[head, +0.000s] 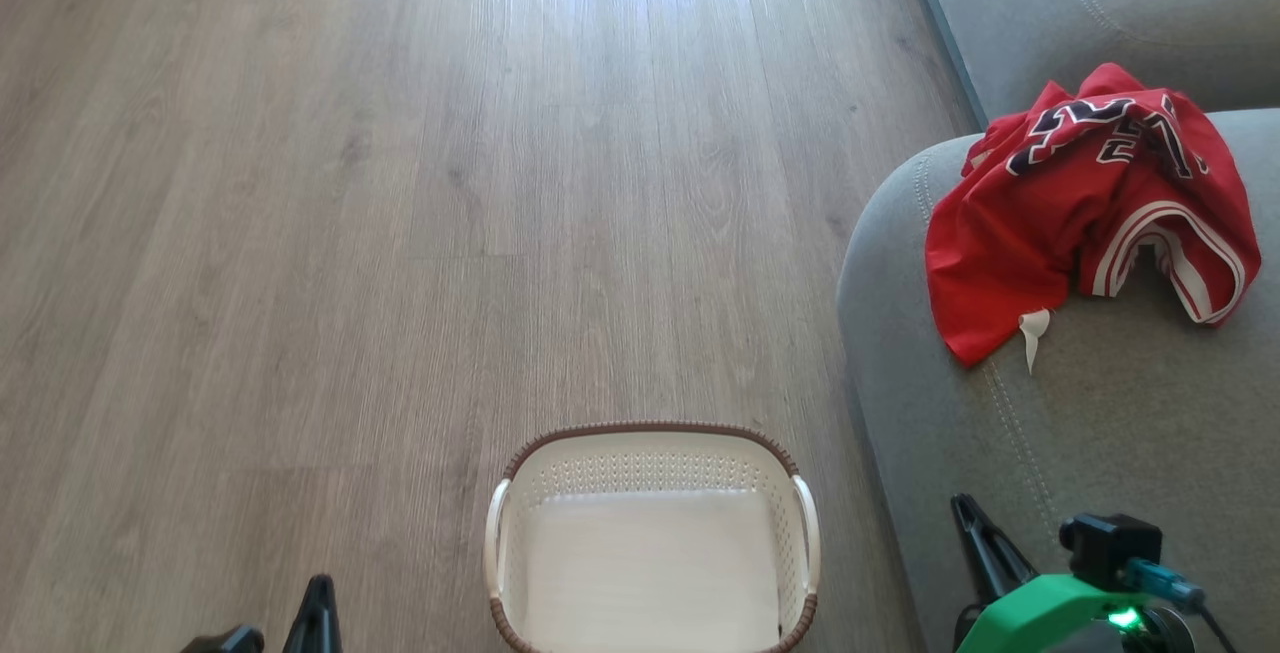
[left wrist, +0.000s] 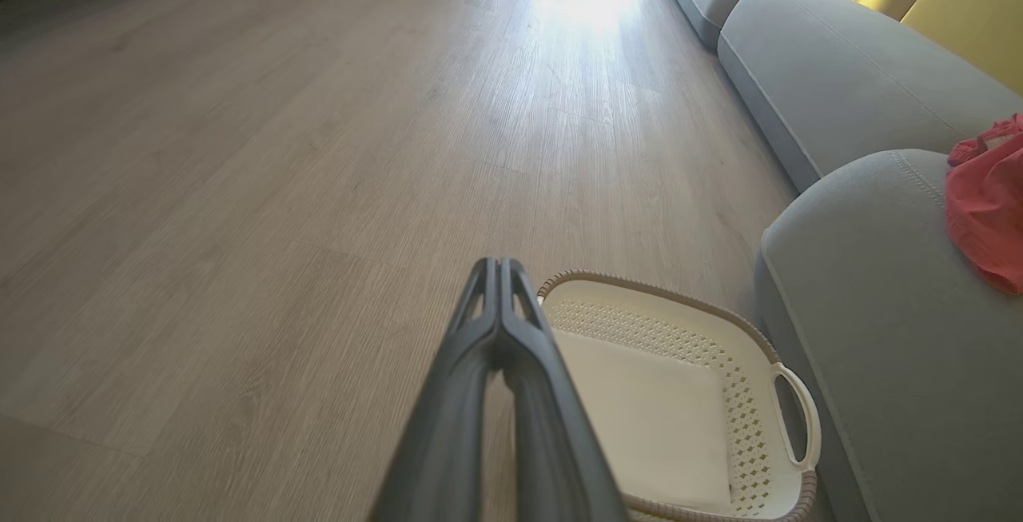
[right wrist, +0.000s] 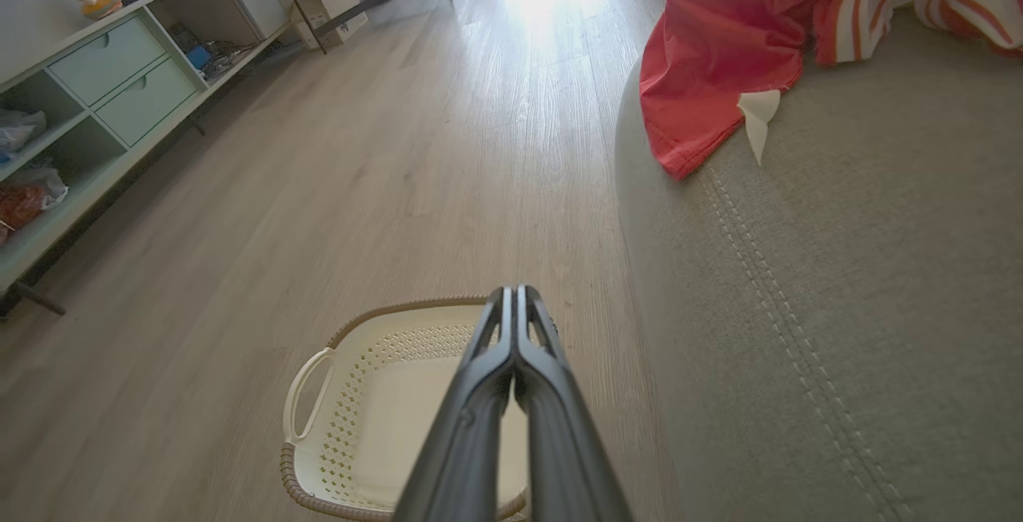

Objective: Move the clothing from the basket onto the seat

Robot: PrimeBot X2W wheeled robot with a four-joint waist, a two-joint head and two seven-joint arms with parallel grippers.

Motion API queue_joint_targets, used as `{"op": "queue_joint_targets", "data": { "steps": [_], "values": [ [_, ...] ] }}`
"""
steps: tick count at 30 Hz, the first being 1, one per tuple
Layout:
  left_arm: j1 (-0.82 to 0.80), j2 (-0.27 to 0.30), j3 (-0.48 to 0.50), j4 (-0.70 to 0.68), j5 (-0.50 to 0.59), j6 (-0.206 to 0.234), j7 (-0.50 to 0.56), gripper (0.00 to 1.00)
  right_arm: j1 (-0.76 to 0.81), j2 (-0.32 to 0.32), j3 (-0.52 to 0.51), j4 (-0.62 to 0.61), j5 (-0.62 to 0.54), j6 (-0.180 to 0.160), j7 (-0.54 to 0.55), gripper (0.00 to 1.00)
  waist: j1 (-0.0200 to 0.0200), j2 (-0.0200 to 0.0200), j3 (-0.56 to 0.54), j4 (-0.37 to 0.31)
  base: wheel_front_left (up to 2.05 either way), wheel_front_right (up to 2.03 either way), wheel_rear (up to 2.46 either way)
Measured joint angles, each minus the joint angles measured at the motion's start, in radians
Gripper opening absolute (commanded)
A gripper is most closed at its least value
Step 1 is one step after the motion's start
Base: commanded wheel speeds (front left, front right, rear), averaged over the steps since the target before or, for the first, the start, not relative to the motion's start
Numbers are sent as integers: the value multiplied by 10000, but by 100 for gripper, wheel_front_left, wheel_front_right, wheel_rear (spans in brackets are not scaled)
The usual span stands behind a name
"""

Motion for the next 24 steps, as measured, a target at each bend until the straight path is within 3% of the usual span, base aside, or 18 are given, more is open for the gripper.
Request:
{"op": "queue_joint_targets", "data": {
  "steps": [24],
  "values": [
    [-114, -366, 882, -357, -1948, -510, 677, 0, -277, 0, -336, -31, 2564, 0, 355, 0, 0, 0, 114, -57, 0, 0, 0]
  ]
}}
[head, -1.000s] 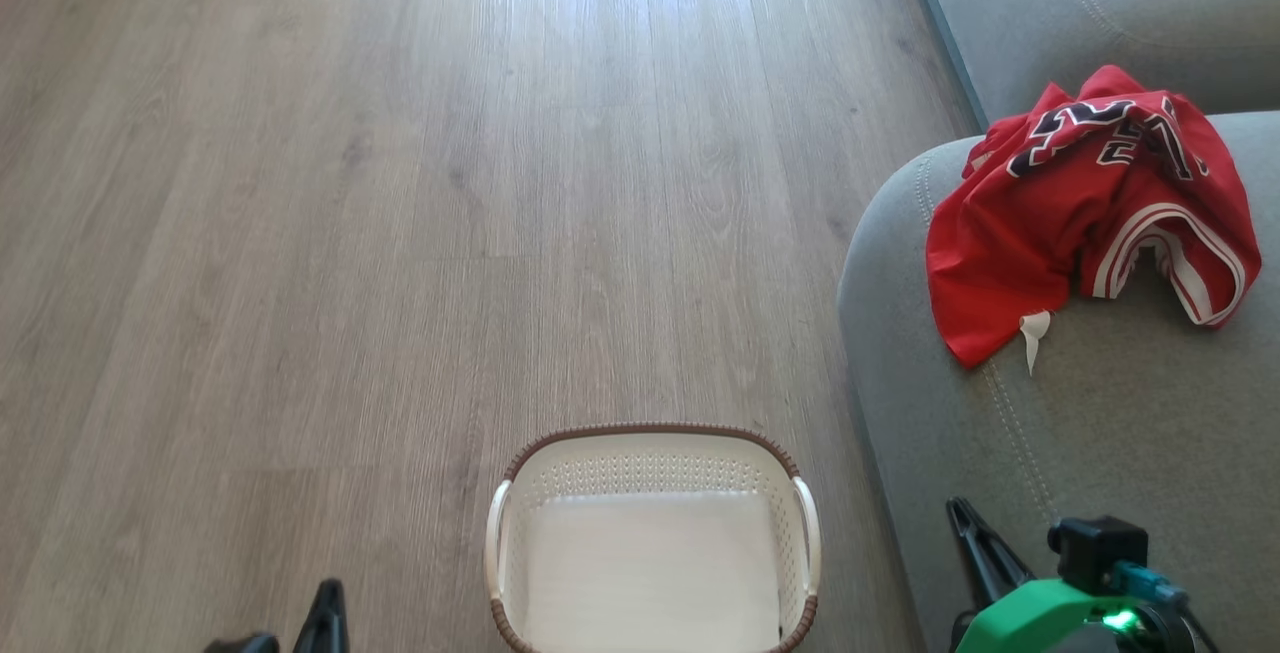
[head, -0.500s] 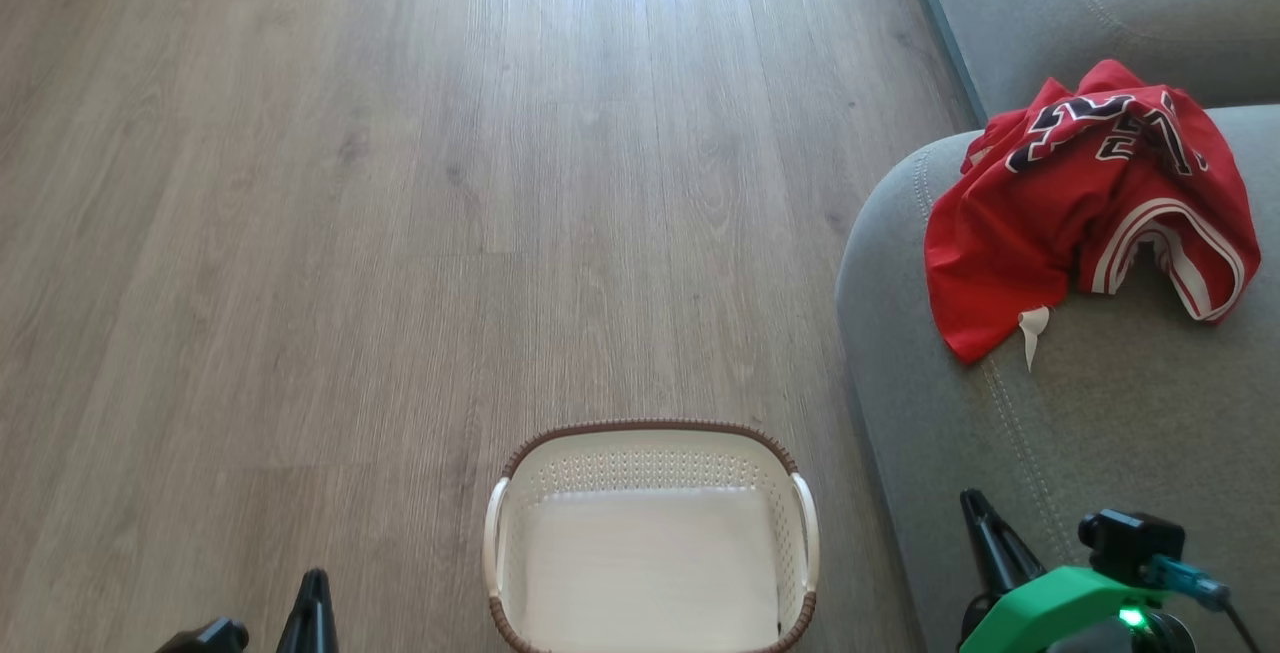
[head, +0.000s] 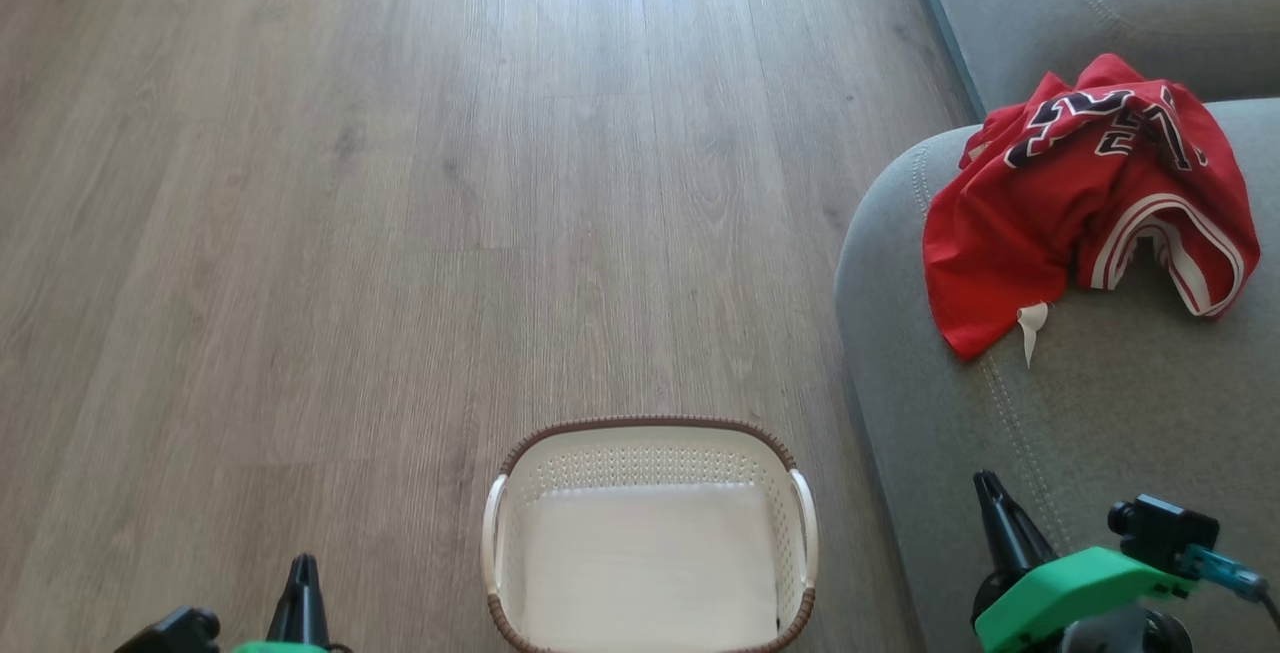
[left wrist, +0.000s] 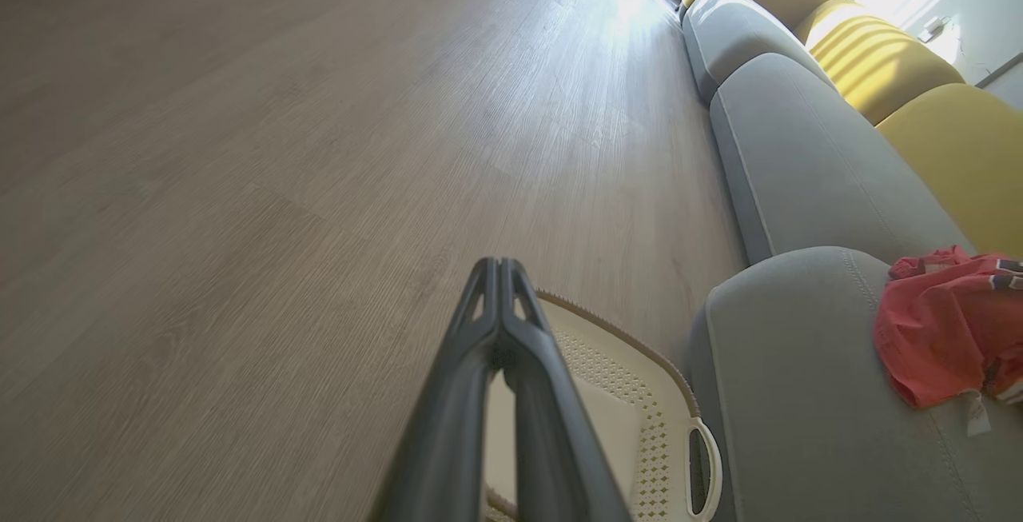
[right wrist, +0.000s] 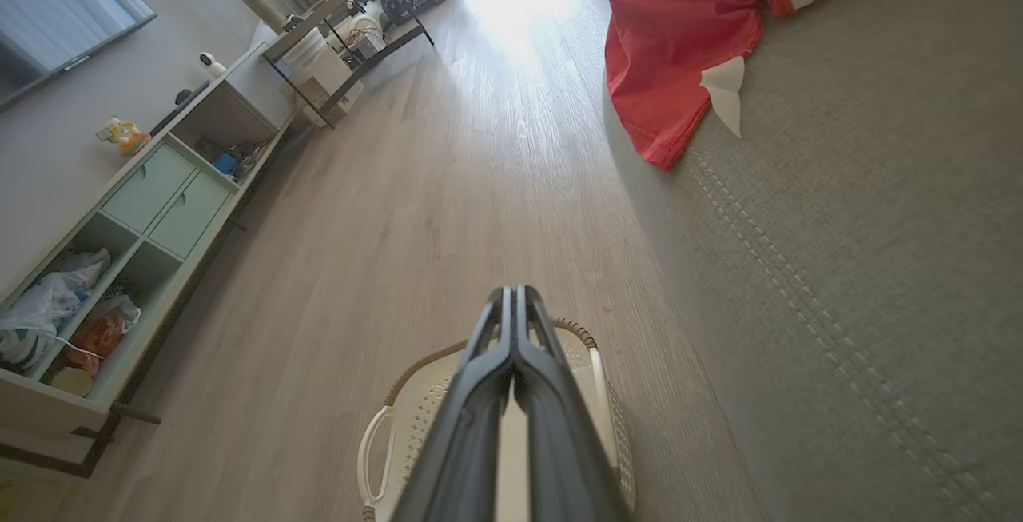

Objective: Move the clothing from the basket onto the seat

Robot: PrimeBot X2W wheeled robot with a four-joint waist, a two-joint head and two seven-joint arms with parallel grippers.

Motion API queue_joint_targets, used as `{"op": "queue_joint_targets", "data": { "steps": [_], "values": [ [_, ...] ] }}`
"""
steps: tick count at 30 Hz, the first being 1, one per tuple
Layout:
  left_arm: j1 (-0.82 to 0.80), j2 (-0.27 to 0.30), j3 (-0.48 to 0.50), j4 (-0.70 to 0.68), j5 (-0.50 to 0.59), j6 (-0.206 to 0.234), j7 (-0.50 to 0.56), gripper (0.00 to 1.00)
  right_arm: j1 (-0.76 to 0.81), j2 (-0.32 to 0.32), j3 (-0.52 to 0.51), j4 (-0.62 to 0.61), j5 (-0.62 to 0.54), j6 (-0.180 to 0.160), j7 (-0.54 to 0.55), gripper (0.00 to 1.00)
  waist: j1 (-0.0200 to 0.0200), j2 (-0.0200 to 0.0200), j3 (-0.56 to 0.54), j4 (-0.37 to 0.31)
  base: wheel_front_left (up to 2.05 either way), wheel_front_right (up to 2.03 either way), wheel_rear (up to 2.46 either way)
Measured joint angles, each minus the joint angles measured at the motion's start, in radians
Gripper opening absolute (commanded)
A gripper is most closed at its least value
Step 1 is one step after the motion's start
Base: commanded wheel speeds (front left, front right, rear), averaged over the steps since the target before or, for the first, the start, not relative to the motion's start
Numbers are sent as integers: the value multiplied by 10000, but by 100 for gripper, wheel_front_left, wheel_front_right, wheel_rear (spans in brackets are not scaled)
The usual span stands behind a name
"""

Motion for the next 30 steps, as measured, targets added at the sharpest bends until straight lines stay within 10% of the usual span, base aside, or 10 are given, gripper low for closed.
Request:
{"op": "queue_joint_targets", "data": {
  "steps": [30],
  "values": [
    [-314, -516, 1174, -487, -2644, -784, 871, 0, -433, 0, -378, -58, 3490, 0, 430, 0, 0, 0, 154, -77, 0, 0, 0]
  ]
}}
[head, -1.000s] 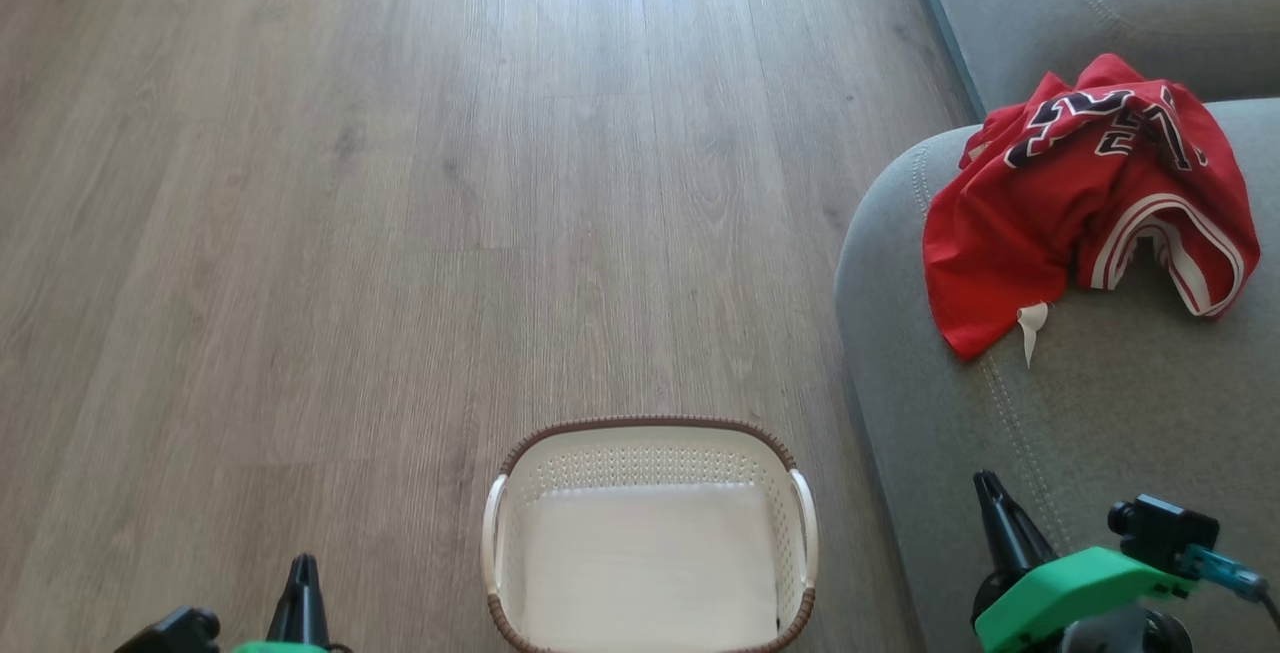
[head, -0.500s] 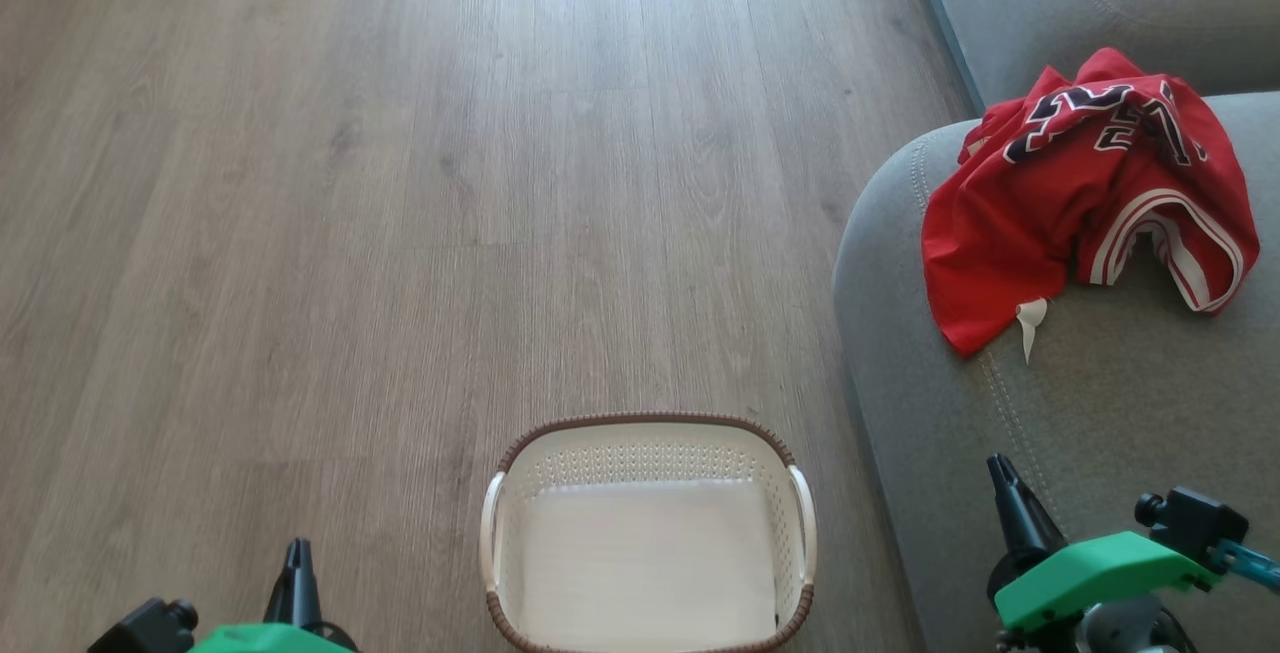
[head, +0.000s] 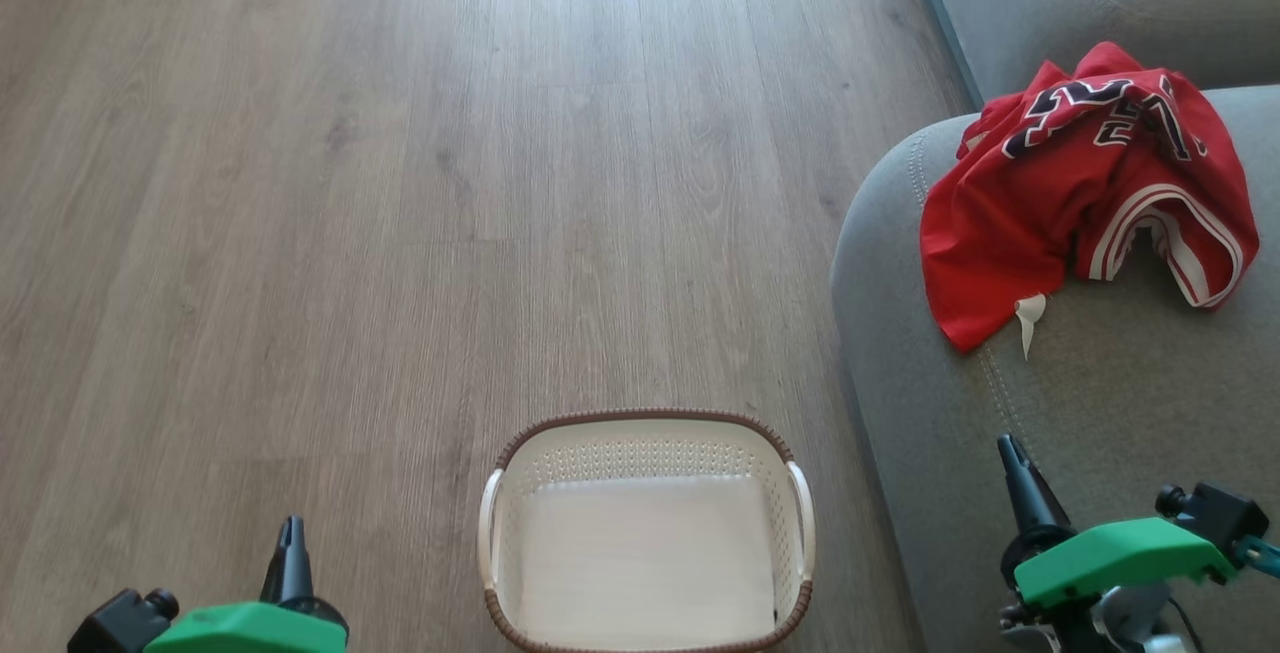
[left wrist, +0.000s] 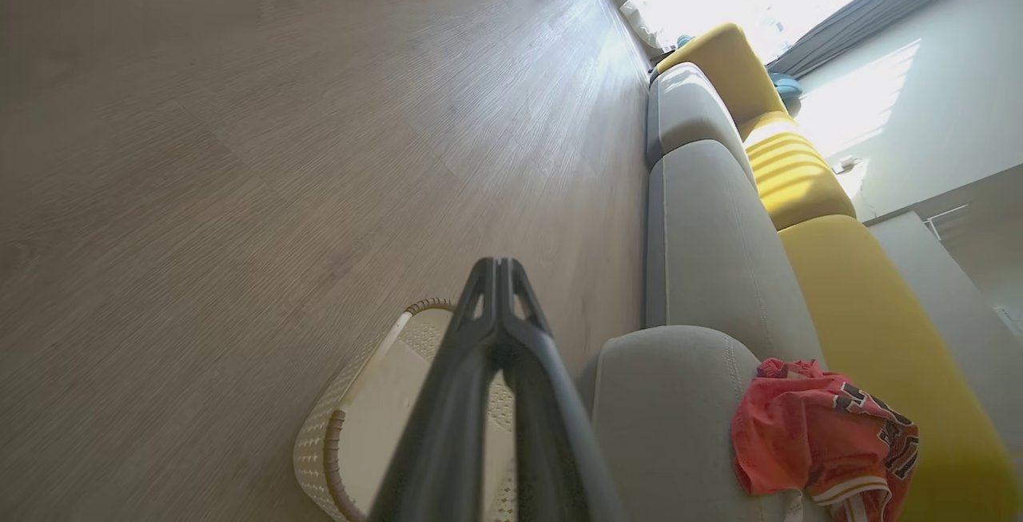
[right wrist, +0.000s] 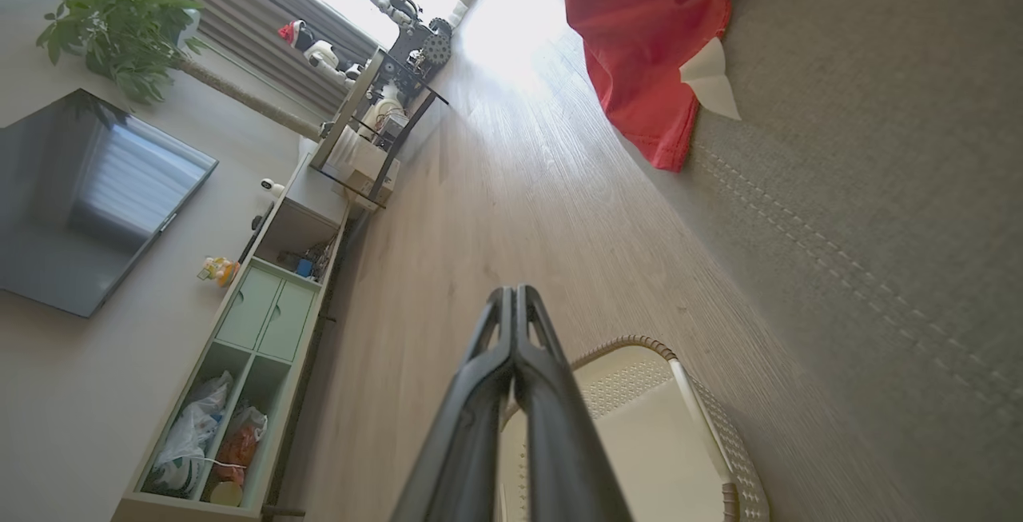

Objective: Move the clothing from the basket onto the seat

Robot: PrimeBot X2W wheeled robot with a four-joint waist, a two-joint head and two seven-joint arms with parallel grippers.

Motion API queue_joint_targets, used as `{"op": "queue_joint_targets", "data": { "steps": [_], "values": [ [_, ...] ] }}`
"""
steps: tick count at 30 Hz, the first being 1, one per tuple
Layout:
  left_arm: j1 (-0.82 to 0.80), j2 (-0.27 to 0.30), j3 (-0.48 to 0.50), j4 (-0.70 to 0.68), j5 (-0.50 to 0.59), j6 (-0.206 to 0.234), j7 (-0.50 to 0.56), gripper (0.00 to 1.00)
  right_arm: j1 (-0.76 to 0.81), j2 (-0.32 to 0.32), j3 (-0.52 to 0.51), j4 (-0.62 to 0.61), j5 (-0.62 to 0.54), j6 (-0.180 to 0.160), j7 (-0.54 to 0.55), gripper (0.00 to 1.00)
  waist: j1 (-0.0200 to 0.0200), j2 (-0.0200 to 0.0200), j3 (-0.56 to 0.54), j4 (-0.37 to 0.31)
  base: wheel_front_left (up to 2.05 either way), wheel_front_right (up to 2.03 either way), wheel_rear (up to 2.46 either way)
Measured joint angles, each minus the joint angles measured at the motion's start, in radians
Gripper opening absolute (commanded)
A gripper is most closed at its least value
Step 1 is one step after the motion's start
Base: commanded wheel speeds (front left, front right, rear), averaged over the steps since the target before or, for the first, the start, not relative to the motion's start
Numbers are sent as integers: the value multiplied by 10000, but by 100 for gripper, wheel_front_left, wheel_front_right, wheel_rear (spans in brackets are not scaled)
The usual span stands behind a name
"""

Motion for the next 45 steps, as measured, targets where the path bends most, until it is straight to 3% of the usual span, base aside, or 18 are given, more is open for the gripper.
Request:
{"op": "queue_joint_targets", "data": {
  "steps": [45],
  "values": [
    [-386, -694, 1764, -669, -3762, -1045, 1181, 0, -745, -33, -454, -58, 5112, 0, 518, 0, 0, 0, 219, -110, 0, 0, 0]
  ]
}}
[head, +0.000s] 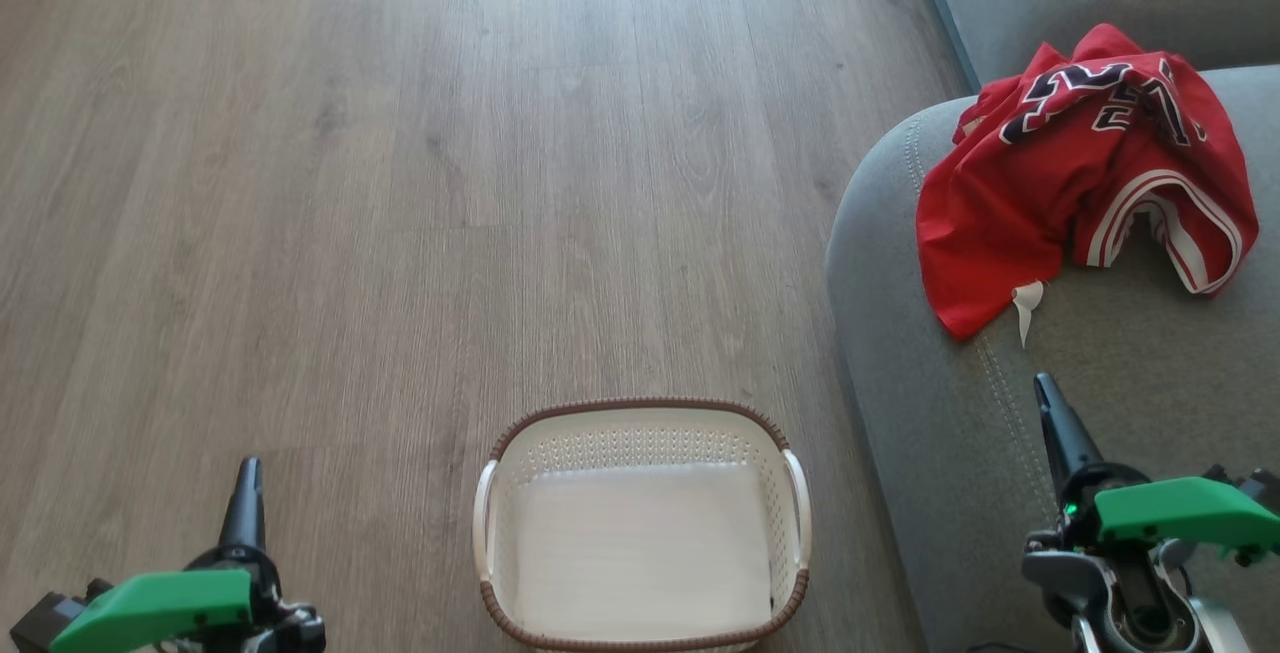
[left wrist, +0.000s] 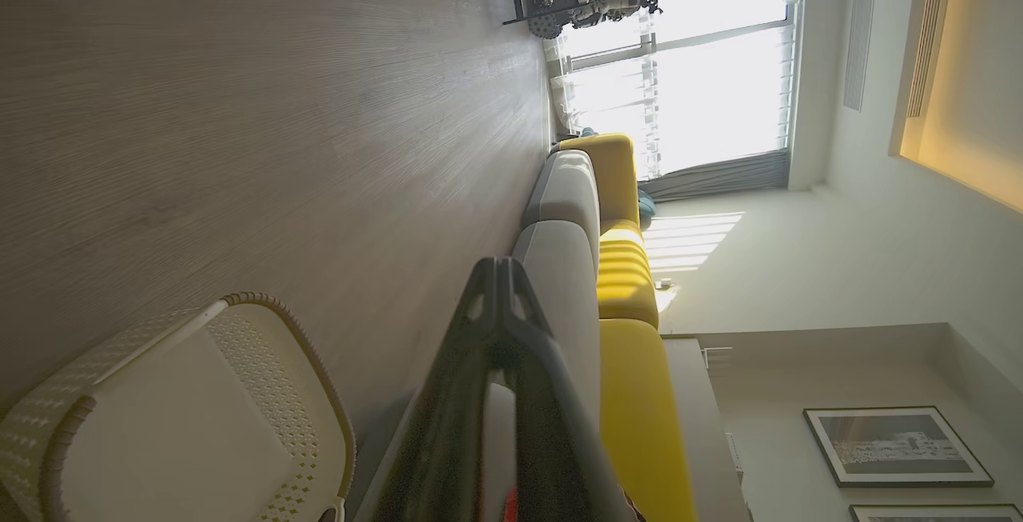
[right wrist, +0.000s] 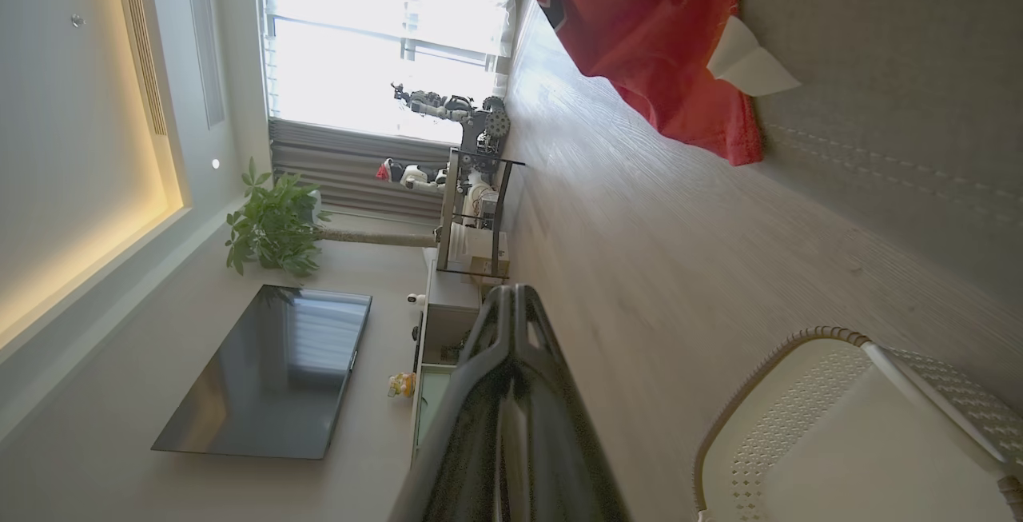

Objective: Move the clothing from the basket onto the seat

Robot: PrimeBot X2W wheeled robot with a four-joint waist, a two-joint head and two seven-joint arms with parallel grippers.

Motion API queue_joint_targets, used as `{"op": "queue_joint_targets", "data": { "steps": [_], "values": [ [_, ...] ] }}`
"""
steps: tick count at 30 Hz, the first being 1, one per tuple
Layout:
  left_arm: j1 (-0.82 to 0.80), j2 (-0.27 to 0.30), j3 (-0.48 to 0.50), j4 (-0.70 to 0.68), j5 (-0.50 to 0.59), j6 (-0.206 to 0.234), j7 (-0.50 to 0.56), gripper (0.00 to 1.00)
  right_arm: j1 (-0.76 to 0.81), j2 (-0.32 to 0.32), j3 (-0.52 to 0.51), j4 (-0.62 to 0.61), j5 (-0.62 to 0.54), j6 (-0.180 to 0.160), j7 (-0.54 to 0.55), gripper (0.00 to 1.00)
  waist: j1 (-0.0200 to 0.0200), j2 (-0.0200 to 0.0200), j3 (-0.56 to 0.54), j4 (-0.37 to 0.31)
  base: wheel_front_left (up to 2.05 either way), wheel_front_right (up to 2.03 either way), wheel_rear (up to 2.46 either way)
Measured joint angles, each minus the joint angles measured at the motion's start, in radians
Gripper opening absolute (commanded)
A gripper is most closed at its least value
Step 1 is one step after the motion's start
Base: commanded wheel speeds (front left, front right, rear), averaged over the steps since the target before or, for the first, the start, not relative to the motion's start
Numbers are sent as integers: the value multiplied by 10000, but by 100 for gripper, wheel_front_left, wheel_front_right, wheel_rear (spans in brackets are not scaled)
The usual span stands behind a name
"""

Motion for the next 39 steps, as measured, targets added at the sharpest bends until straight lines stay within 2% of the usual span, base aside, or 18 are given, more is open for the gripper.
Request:
{"op": "queue_joint_targets", "data": {
  "steps": [18, 39],
  "values": [
    [-151, -284, 654, -222, -1421, -355, 439, 0, -280, -105, -69, -59, 1975, 0, 96, 0, 0, 0, 79, -40, 0, 0, 0],
    [-223, -291, 673, -240, -1461, -357, 439, 0, -280, -196, 21, -59, 2134, 0, 77, 0, 0, 0, 79, -40, 0, 0, 0]
  ]
}}
